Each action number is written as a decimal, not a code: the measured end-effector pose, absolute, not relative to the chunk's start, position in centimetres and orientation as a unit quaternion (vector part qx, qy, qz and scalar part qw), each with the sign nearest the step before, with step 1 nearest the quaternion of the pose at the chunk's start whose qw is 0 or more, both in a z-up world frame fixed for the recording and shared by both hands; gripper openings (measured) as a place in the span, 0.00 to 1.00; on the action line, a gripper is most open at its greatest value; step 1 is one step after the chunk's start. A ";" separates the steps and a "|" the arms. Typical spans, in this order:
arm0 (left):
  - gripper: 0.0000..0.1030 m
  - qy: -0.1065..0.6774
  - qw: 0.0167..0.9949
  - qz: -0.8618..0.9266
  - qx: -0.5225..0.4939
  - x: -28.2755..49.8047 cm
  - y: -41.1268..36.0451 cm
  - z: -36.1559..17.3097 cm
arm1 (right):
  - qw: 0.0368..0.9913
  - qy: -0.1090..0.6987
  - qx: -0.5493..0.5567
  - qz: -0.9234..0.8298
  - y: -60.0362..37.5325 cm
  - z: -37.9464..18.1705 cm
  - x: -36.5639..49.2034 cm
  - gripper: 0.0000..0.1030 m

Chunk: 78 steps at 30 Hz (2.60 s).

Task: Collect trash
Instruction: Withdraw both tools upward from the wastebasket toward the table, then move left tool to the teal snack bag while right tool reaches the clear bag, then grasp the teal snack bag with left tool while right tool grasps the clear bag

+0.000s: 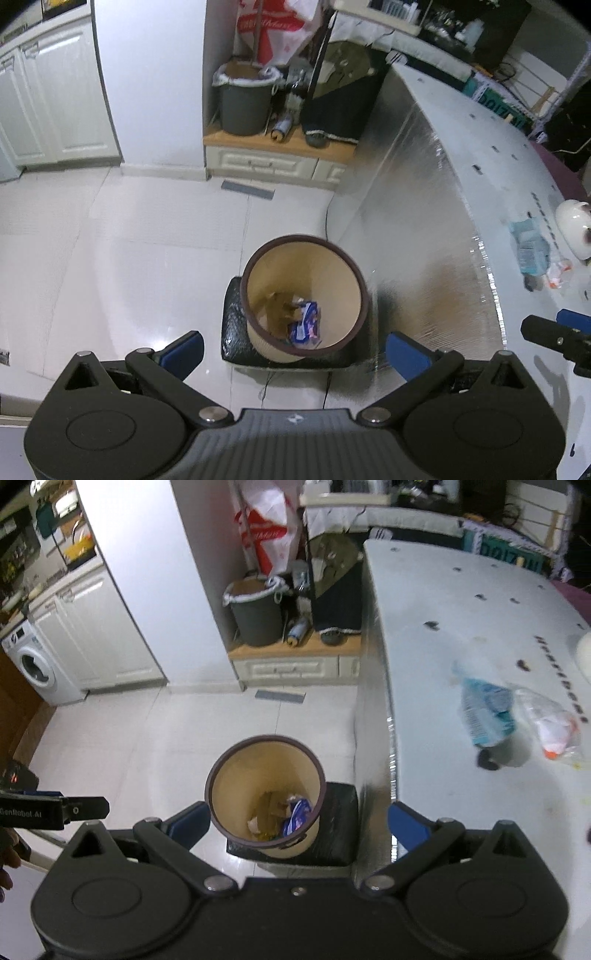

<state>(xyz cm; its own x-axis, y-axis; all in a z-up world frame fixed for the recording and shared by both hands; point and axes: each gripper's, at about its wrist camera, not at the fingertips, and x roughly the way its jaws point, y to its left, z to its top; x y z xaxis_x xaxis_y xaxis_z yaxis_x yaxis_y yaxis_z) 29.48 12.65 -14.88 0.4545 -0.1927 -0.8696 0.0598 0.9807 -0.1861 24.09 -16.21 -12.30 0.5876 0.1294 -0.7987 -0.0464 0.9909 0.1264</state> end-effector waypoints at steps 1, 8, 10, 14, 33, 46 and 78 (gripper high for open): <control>1.00 0.512 0.854 -0.075 -0.063 29.2 12.1 -14.5 | 0.893 0.446 0.046 0.048 -16.7 -11.9 23.7 1.00; 1.00 0.475 0.874 -0.079 -0.062 27.2 7.5 -12.0 | 0.909 0.412 0.041 0.044 -20.9 -10.0 21.3 1.00; 1.00 0.469 0.878 -0.079 -0.059 26.4 5.8 -11.4 | 0.911 0.407 0.041 0.042 -22.5 -9.8 20.7 1.00; 1.00 0.459 0.883 -0.078 -0.056 24.9 2.3 -10.4 | 0.913 0.405 0.042 0.041 -26.0 -9.7 19.6 1.00; 1.00 0.420 0.901 -0.074 -0.079 22.6 -13.9 -8.8 | 0.928 0.369 0.019 0.048 -42.1 -9.3 18.0 1.00; 1.00 0.429 0.892 -0.082 -0.117 28.2 -20.8 -10.0 | 0.932 0.359 -0.035 0.026 -47.8 -12.4 22.7 1.00; 0.95 0.501 0.821 -0.001 -0.272 40.4 -24.8 -20.0 | 0.873 0.255 -0.404 0.095 -42.5 -23.3 29.9 0.38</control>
<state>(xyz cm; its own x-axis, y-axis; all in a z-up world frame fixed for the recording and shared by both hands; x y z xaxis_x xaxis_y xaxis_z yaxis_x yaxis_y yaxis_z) 40.40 -24.79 -20.03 0.4972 -0.2737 -0.8233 -0.2717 0.8521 -0.4473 29.90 -42.48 -23.25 0.8517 -0.0413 -0.5224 -0.3717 0.6550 -0.6579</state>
